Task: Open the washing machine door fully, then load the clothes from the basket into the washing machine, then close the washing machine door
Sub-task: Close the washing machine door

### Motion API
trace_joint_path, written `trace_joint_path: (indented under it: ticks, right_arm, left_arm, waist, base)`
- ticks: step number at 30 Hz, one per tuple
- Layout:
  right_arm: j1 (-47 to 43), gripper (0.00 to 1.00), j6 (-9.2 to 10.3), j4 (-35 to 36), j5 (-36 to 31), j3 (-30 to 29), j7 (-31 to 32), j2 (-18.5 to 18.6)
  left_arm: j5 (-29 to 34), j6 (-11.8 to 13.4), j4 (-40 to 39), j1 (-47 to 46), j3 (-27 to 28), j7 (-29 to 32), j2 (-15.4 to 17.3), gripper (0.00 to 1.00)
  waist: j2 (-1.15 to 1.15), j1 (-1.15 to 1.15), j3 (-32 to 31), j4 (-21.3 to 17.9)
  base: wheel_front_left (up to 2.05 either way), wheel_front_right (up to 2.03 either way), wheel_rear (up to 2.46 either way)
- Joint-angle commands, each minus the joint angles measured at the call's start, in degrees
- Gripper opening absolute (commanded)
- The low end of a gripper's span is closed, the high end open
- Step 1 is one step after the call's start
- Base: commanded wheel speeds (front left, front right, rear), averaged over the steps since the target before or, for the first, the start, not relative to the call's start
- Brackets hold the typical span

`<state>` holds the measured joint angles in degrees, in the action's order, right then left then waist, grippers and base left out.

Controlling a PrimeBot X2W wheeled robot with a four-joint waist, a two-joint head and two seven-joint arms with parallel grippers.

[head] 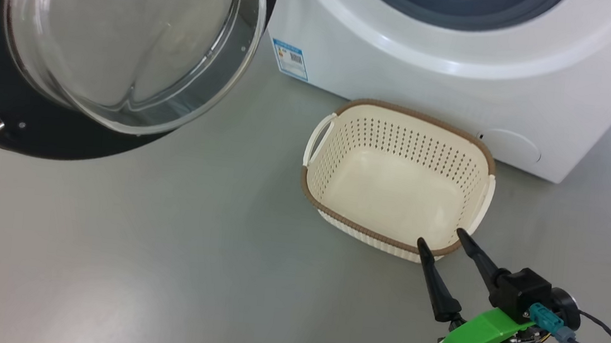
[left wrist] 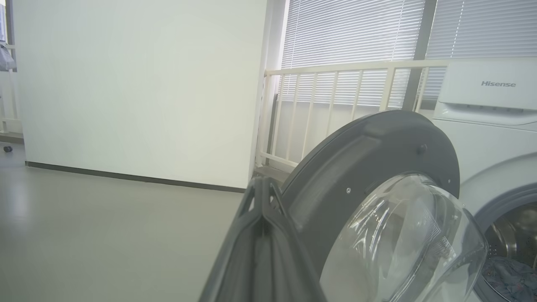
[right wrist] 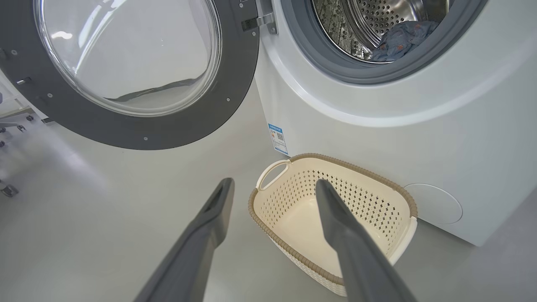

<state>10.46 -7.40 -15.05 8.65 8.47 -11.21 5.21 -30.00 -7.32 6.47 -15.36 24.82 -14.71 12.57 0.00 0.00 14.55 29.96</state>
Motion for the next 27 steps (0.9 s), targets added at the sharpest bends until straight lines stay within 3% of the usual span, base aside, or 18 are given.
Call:
trace_joint_path:
  ticks: [1,7,10,19,27]
  right_arm:
    - [0.48,1.00,-0.09,1.84,-0.82,1.25,0.11,-0.42]
    - [0.55,1.00,-0.09,6.69,-2.87,0.44,3.02,0.73]
    - [0.46,1.00,-0.09,9.02,-3.51,-0.08,4.31,1.48]
    - [0.63,1.00,-0.09,12.03,-3.94,0.47,5.97,2.27]
    - [0.72,1.00,-0.09,12.95,-4.37,0.98,6.37,2.52]
  left_arm:
    - [-0.61,-0.14,-0.43,-2.06,2.08,-0.29,3.65,0.00]
    - [-4.35,-0.15,9.50,-10.97,3.84,-0.29,11.51,0.00]
    - [-10.39,-0.16,19.28,-17.06,3.91,-0.18,15.14,0.00]
    - [-28.58,-0.16,41.12,-30.42,6.87,6.21,21.30,0.00]
    - [-40.28,-0.16,52.55,-36.37,12.12,14.97,25.35,0.00]
  waist:
    - [0.00,0.00,2.78,0.21]
    - [0.00,0.00,7.28,-0.87]
    - [0.00,0.00,9.28,-1.64]
    - [0.00,0.00,11.15,-3.66]
    - [0.00,0.00,11.62,-5.54]
  base:
    - [0.00,0.00,0.00]
    - [0.00,0.00,0.00]
    - [0.00,0.00,0.00]
    - [0.00,0.00,0.00]
    - [0.00,0.00,0.00]
